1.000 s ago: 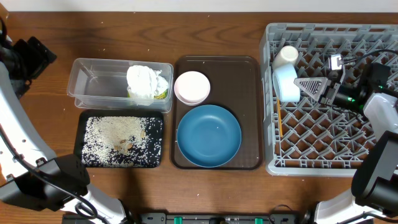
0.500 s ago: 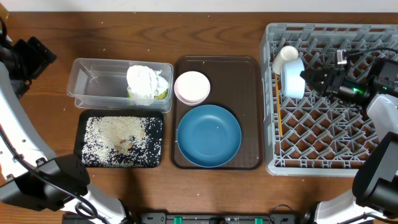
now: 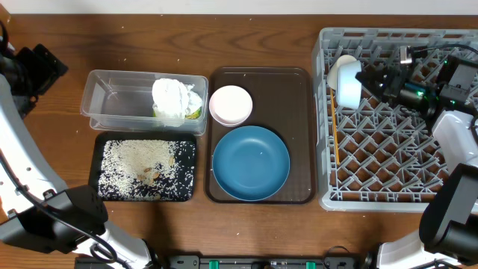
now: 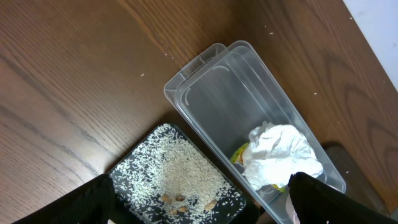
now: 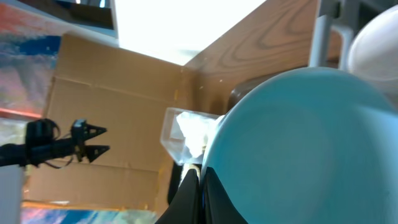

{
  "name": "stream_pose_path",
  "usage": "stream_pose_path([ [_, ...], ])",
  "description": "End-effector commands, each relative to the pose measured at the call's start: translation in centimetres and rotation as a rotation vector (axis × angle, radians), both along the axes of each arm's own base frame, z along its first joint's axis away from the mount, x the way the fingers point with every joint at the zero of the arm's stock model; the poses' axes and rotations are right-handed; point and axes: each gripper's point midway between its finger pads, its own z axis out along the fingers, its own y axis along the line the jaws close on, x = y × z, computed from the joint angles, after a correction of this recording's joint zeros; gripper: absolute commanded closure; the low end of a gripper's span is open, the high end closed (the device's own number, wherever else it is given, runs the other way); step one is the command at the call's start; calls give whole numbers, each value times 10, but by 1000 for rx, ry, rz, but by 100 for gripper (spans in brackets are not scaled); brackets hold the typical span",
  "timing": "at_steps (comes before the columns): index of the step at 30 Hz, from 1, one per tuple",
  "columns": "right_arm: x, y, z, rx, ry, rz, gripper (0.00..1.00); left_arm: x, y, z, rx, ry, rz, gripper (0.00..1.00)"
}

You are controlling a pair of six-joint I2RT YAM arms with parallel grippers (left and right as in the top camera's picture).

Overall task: Sort waste into correct bins and load items into the dishwasher rack
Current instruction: 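Lower the light blue bowl into the rack beside the white cup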

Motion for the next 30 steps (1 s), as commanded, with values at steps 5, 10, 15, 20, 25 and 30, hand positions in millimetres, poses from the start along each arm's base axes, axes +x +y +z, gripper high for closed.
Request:
stream_pose_path([
  [5, -12, 11, 1, 85, 57, 56, 99, 0, 2, -1, 2, 6, 7, 8],
  [10, -12, 12, 0, 89, 67, 54, 99, 0, 2, -1, 2, 6, 7, 8],
  [15, -11, 18, -2, 82, 74, 59, 99, 0, 2, -1, 2, 6, 7, 8],
  [20, -10, 27, -5, 62, 84, 62, 99, 0, 2, -1, 2, 6, 7, 8],
  [25, -9, 28, -6, 69, 103, 59, 99, 0, 2, -1, 2, 6, 7, 8],
  [30, -10, 29, -7, 70, 106, 62, 99, 0, 2, -1, 2, 6, 7, 8],
])
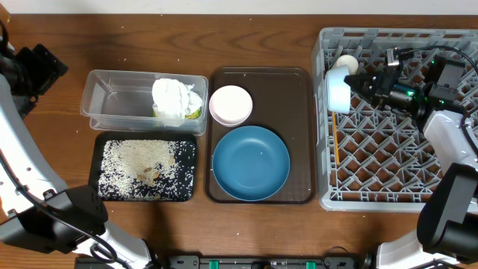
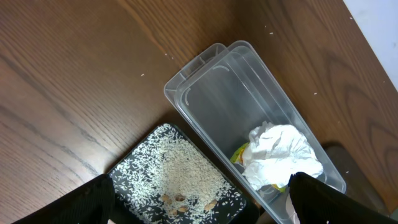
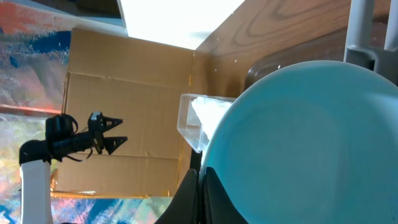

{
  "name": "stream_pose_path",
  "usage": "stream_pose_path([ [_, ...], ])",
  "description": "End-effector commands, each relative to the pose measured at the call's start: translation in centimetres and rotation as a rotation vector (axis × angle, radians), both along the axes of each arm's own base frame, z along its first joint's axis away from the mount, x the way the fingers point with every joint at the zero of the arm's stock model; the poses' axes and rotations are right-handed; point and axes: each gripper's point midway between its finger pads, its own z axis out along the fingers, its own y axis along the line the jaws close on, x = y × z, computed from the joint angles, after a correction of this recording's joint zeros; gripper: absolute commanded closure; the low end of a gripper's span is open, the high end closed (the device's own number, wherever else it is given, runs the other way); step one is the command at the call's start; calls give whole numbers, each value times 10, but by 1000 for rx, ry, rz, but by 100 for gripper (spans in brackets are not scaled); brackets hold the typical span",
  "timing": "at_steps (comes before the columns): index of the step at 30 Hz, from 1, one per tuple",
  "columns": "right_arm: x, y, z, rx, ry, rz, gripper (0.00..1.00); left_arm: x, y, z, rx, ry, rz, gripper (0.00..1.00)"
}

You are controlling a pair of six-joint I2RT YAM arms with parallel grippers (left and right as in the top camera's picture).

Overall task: Sort waste into correct bins and load items into the dishwasher rack
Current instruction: 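Lower the light blue bowl into the rack beside the white cup, then push the bowl into the rack slots and open the right gripper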

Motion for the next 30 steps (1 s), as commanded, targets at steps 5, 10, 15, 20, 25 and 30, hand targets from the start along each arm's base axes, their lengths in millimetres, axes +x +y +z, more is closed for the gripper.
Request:
stream_pose_path([
  [5, -5, 3, -9, 4, 21, 7, 99, 0, 2, -1, 2, 6, 7, 8],
  [10, -12, 5, -22, 5, 30, 8, 99, 0, 2, -1, 1, 6, 7, 8],
  [15, -13, 0, -24, 16, 26, -1, 99, 0, 2, -1, 1, 6, 7, 8],
  [20, -9, -1, 13, 114, -40, 60, 99, 0, 2, -1, 1, 6, 7, 8],
  [25, -8, -1, 26, 128, -66, 77, 99, 0, 2, -1, 1, 6, 7, 8],
  [30, -11, -1, 14, 114, -76, 68, 99, 0, 2, -1, 1, 7, 7, 8],
])
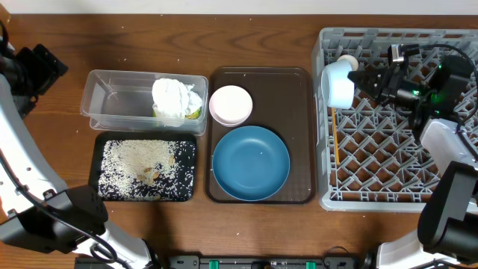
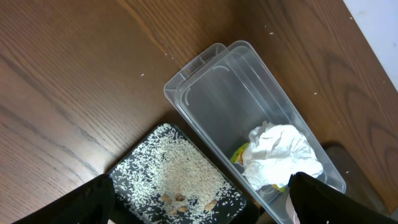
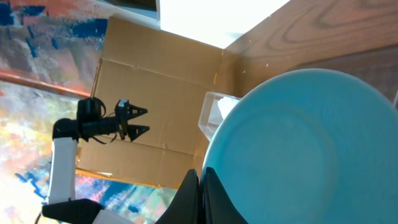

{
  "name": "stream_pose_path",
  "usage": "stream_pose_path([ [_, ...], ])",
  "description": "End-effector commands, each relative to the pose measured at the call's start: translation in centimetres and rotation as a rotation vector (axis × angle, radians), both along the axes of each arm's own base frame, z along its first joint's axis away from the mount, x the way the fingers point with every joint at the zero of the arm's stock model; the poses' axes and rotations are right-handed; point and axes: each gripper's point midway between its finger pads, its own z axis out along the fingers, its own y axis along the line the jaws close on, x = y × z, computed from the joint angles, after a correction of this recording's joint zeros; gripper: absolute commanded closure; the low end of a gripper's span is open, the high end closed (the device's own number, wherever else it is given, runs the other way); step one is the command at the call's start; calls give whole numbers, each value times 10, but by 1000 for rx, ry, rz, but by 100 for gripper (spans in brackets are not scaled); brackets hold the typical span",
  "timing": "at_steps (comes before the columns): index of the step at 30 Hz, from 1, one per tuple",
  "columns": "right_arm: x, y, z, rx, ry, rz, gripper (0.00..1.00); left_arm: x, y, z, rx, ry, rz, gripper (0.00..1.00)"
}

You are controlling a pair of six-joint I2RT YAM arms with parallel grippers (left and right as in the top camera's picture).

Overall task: Sort waste into correct bins and load items into the dishwasher rack
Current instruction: 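Push the bowl into the rack slots and open the right gripper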

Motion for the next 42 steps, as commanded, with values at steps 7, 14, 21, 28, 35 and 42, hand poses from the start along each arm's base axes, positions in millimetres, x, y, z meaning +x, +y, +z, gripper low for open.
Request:
stream_pose_path([
  [7, -15, -12, -42, 9, 91, -66, 99, 0, 2, -1, 1, 6, 7, 8],
  [14, -27, -46, -59, 24, 109, -150, 99, 0, 2, -1, 1, 6, 7, 8],
  [21, -33, -67, -58, 36, 82, -180, 99, 0, 2, -1, 1, 6, 7, 8],
  [28, -38, -85, -54, 50, 69, -208, 69, 0, 2, -1, 1, 6, 7, 8],
  [35, -36, -105, -54, 36, 58, -274, 46, -1, 3, -1, 2, 6, 9, 8],
  [42, -15, -106, -13, 5, -47, -268, 48, -1, 3, -1, 1, 6, 8, 8],
])
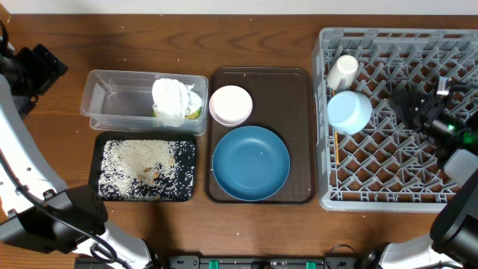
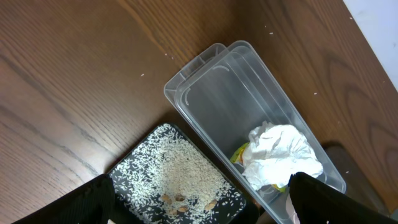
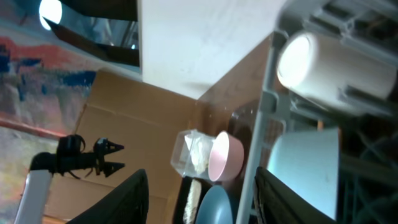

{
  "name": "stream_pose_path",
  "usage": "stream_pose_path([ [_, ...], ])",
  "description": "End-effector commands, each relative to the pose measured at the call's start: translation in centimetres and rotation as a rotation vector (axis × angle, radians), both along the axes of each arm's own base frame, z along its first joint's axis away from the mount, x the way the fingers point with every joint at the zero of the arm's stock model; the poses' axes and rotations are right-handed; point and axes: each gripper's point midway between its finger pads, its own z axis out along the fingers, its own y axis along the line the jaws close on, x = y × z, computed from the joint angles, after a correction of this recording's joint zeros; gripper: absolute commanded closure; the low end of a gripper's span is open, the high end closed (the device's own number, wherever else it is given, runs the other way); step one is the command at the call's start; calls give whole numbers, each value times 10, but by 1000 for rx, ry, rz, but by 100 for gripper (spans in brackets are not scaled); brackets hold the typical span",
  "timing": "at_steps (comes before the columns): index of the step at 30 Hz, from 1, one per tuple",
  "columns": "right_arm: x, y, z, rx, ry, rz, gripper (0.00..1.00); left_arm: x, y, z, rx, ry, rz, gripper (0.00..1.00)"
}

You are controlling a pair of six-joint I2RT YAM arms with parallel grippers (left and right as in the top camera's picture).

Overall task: Sort waste into correct bins and load items into the dishwasher rack
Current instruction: 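Push the bowl into the rack slots and open the right gripper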

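The grey dishwasher rack (image 1: 396,187) stands at the right. A light blue bowl (image 1: 349,112) sits in its left column, just below a white cup (image 1: 343,72). My right gripper (image 1: 404,105) hovers over the rack to the right of the bowl, open and holding nothing. In the right wrist view both the bowl (image 3: 305,168) and the cup (image 3: 317,59) lie ahead of the right gripper (image 3: 202,199). A pink bowl (image 1: 230,104) and a blue plate (image 1: 250,163) rest on the brown tray (image 1: 299,134). My left gripper (image 2: 199,208) is open, high above the bins.
A clear bin (image 1: 119,101) holds crumpled white tissue (image 1: 175,97) and a green scrap. In front of it lies a black tray (image 1: 101,168) covered in rice. The left arm (image 1: 33,67) stays at the table's far left corner.
The right gripper was shut on the light blue bowl at the rack's upper left. Now the bowl rests in the rack below the white cup, and the gripper is open and further right.
My right gripper held the light blue bowl by the white cup in the rack's top left corner through all three earlier moments, shifting it slightly. Now the bowl stands free in the rack and the gripper has drawn back. The left arm stayed still.
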Motion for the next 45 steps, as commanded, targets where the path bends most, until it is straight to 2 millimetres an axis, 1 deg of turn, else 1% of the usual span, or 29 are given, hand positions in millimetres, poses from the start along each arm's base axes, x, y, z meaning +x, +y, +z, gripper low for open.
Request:
stream_pose_path([
  [1, 14, 3, 27, 31, 13, 12, 48, -1, 3, -1, 2, 6, 9, 8],
  [4, 30, 9, 54, 16, -27, 15, 46, -1, 3, -1, 2, 6, 9, 8],
  [6, 41, 14, 69, 3, -55, 4, 43, -1, 3, -1, 2, 6, 9, 8],
  [9, 62, 16, 85, 4, -55, -50, 42, -1, 3, -1, 2, 6, 9, 8],
  [11, 75, 21, 92, -8, -54, -83, 43, -1, 3, -1, 2, 6, 9, 8],
  [14, 92, 36, 88, -61, -29, -110, 44, -1, 3, -1, 2, 6, 9, 8],
  [17, 102, 60, 65, -211, 35, -117, 44, -1, 3, -1, 2, 6, 9, 8],
  [19, 102, 71, 44, -389, 98, -129, 44, -1, 3, -1, 2, 6, 9, 8],
  [20, 100, 71, 36, -484, 130, -140, 44, -1, 3, -1, 2, 6, 9, 8],
  [21, 96, 72, 28, -619, 164, -146, 44, -1, 3, -1, 2, 6, 9, 8],
  [22, 93, 73, 25, -723, 178, -143, 44, -1, 3, -1, 2, 6, 9, 8],
  [23, 88, 76, 24, -852, 184, -127, 43, -1, 3, -1, 2, 6, 9, 8],
  [25, 77, 81, 28, -1022, 198, -87, 42, -1, 3, -1, 1, 7, 9, 8],
  [27, 60, 85, 29, -1145, 241, -43, 42, -1, 3, -1, 2, 6, 9, 8],
  [29, 41, 90, 23, -1230, 301, 8, 41, -1, 3, -1, 2, 7, 9, 8],
  [31, 24, 92, 12, -1272, 353, 66, 40, -1, 3, -1, 2, 6, 9, 8],
  [33, 7, 95, -2, -1294, 406, 139, 40, -1, 3, -1, 2, 7, 9, 8],
  [35, -4, 93, -14, -1304, 448, 169, 40, -1, 3, -1, 2, 7, 9, 8],
  [37, -10, 87, -27, -1326, 487, 175, 40, -1, 3, -2, 2, 7, 9, 8],
  [40, -16, 86, -43, -1323, 512, 195, 41, -1, 3, -2, 2, 7, 9, 8],
  [43, -19, 86, -53, -1324, 527, 206, 41, -1, 3, -2, 2, 7, 9, 8],
  [45, -17, 88, -53, -1317, 517, 204, 42, -1, 3, -2, 2, 7, 9, 8],
])
